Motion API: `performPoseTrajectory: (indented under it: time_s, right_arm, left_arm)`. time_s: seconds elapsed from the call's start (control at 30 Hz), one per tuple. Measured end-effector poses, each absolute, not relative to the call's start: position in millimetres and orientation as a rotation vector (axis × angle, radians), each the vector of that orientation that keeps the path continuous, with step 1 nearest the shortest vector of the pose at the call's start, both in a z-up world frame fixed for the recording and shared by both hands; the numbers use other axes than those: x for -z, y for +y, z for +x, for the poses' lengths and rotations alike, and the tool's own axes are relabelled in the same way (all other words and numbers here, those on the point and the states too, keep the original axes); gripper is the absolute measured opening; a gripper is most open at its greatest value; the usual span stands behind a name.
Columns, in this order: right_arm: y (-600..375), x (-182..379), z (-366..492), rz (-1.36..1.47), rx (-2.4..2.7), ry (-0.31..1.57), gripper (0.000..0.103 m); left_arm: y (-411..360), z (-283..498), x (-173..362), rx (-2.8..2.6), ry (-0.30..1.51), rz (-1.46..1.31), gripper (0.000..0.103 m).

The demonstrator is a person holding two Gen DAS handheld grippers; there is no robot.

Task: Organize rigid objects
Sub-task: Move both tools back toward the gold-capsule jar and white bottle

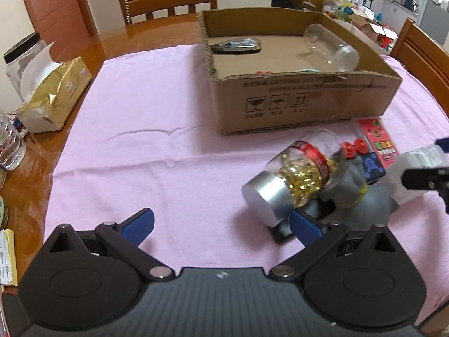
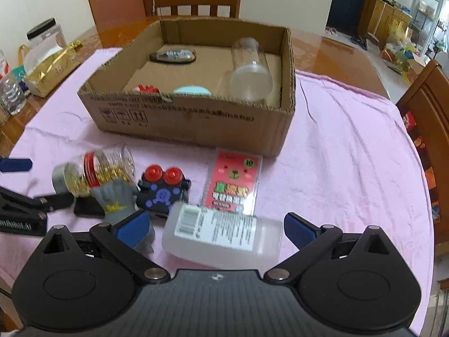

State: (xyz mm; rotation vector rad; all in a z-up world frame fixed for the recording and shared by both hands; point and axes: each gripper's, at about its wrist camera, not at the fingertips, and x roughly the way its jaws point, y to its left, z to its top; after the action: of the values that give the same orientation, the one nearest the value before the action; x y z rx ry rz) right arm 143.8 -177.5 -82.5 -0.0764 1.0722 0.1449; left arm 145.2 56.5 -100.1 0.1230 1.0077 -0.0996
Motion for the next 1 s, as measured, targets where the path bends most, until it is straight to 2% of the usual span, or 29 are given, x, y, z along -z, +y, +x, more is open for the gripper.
performPoseTrajectory:
  time_s: [0.57,1.0]
  right_arm:
    - [-194.1,104.0,132.8,-0.095,-0.102,1.146,0.103]
    - [-193.0,113.0,139.8,-0.122,-0.12,1.158,0.103]
  left_arm:
    - [69.3,174.2,97.1,0.059,0.987,0.132,0.102]
    - [12.1,185.2,86.8,0.2,0.949,0.121,0.102]
